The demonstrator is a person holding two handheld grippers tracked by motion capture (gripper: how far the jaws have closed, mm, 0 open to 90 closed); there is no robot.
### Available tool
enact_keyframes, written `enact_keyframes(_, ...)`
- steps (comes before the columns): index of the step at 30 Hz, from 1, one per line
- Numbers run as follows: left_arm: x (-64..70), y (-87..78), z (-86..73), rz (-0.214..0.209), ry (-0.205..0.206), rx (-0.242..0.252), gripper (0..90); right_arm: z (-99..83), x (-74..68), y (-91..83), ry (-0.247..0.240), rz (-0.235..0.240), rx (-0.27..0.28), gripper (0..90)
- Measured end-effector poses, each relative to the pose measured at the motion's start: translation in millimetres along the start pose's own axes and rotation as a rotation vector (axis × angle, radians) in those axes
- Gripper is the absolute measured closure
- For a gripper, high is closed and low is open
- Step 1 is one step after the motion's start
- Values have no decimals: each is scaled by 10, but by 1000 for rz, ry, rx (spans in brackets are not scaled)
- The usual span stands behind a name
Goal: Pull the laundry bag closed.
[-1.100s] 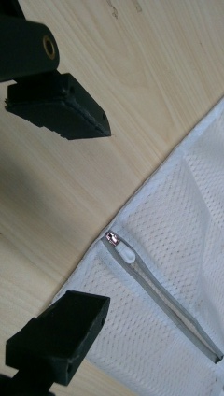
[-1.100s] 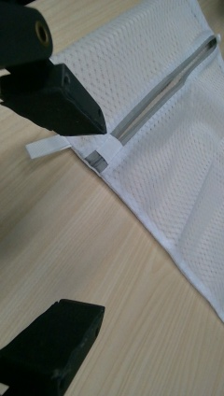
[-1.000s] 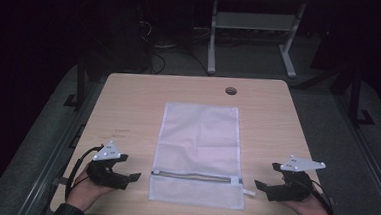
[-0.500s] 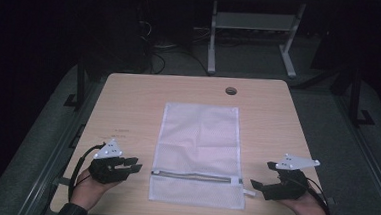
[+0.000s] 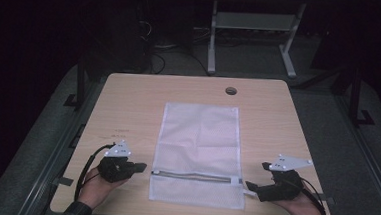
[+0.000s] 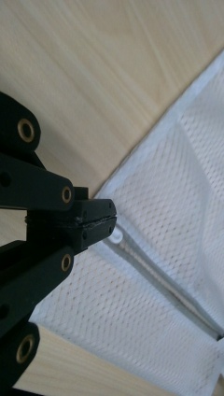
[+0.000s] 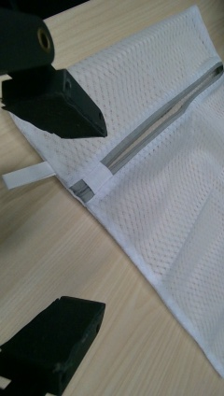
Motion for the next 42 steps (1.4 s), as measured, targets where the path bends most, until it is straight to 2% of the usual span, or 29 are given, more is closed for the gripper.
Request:
enact_keyframes(5, 66, 105, -3, -34, 16, -34, 900, 20, -20, 20, -5, 8, -3, 125)
enact_keyframes(14, 110, 240, -24, -57, 41, -82, 900, 143, -66, 67, -27, 22, 8, 128)
enact_keyframes(19, 123, 284, -31, -66, 52, -99, 900, 274, -143, 137, -58, 54, 14, 134)
enact_keyframes(22, 131, 302, -34, -60, 66, -115, 900, 406, -242, 231, -100, 96, 8, 142)
enact_keyframes(25, 131, 305, -34, -60, 68, -116, 900, 490, -303, 287, -127, 119, 0, 164)
enact_keyframes(27, 135, 307, -35, -59, 72, -114, 900, 616, -392, 363, -161, 166, -5, 221)
enact_keyframes(28, 136, 307, -35, -57, 74, -114, 900, 616, -392, 363, -161, 166, -5, 221)
enact_keyframes(29, 135, 308, -36, -57, 76, -113, 900, 705, -454, 423, -182, 199, -8, 254)
enact_keyframes(30, 137, 308, -39, -56, 75, -110, 900, 750, -487, 457, -192, 209, -16, 266)
enact_keyframes(34, 139, 307, -39, -55, 78, -110, 900, 868, -582, 546, -227, 235, -29, 307)
enact_keyframes(35, 139, 307, -40, -55, 80, -110, 900, 963, -648, 607, -246, 252, -30, 328)
enact_keyframes(38, 137, 299, -39, -52, 79, -105, 900, 1050, -702, 666, -259, 270, -26, 349)
enact_keyframes(39, 130, 262, -31, -57, 72, -79, 900, 1114, -746, 711, -271, 276, -27, 375)
enact_keyframes(40, 130, 262, -31, -57, 72, -79, 900, 1114, -746, 711, -271, 276, -27, 375)
enact_keyframes(42, 111, 199, -19, -53, 61, -48, 900, 1188, -790, 760, -284, 290, -24, 397)
Point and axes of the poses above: each handheld gripper's, and its own axes: y roughly forward along the jaws, z roughly out of its top, x roughly to its right, the point moved 1 cm from there along y, roughly forward along the jaws, and after that the axes turned 10 degrees about -x, right-handed, at the moved point
